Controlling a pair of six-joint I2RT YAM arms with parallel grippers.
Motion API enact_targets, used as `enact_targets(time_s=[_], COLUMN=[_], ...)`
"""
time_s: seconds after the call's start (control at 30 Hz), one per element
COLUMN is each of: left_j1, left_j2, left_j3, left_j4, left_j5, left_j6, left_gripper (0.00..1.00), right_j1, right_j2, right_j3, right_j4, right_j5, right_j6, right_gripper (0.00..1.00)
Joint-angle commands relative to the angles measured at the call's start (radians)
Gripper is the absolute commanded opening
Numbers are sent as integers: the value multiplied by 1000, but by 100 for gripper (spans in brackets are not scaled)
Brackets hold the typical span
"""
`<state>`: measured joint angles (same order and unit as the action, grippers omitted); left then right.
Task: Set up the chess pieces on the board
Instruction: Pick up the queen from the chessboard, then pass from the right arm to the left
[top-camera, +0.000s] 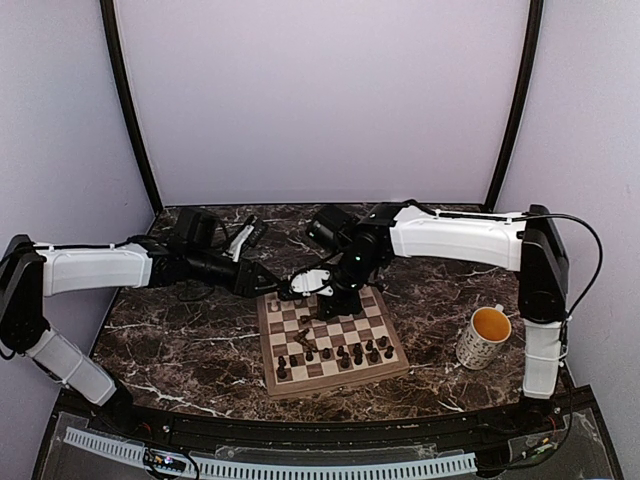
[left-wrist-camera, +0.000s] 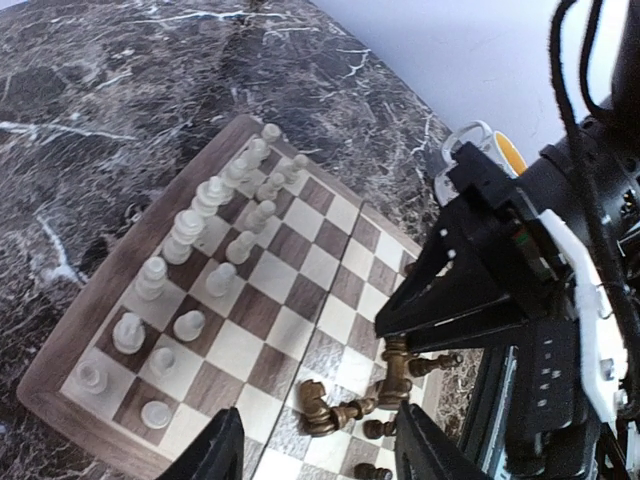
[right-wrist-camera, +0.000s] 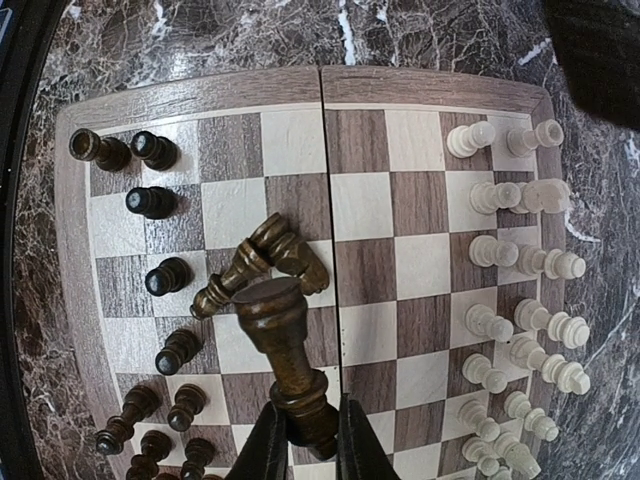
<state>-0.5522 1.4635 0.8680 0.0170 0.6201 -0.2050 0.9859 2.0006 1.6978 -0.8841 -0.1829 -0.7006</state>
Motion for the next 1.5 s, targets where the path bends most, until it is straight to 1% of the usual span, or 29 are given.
enact_targets(time_s=[0.0,0.27,0.5,0.7,0.87,1.1,1.23,1.3,1.47], left_j1=[-25,-62,-77,-85,-86,-86,-86,-85,-86], left_j2=[-6,59,118,162,169,173,173,173,170], left_j3=[-26,-43,-29,-14,-11,-13,-15,-18,-22], left_j4=[89,178,222,234,246,276,296,307,331], left_j5=[77,146,220,277,287,318,337,344,354], left_j6=[-25,-147,-191,-210,-219,-240,-251,-256,-270], left_gripper=[54,58,57,49,40,35,27,24,25], right_j1=[2,-17,-21,-21,-21,-18,-14,-9,-3], right_j2=[-31,-58,-63,-52,-48,-38,-34,-29,-18], right_j3=[15,45,60,82,89,100,101,105,108], right_j4=[-8,25,42,37,33,18,18,11,4], right_j5=[-2,11,4,4,-5,-14,-17,-14,-10], right_j6=[11,84,105,113,113,106,107,105,103], right_gripper=[11,11,12,12,13,13,14,14,14])
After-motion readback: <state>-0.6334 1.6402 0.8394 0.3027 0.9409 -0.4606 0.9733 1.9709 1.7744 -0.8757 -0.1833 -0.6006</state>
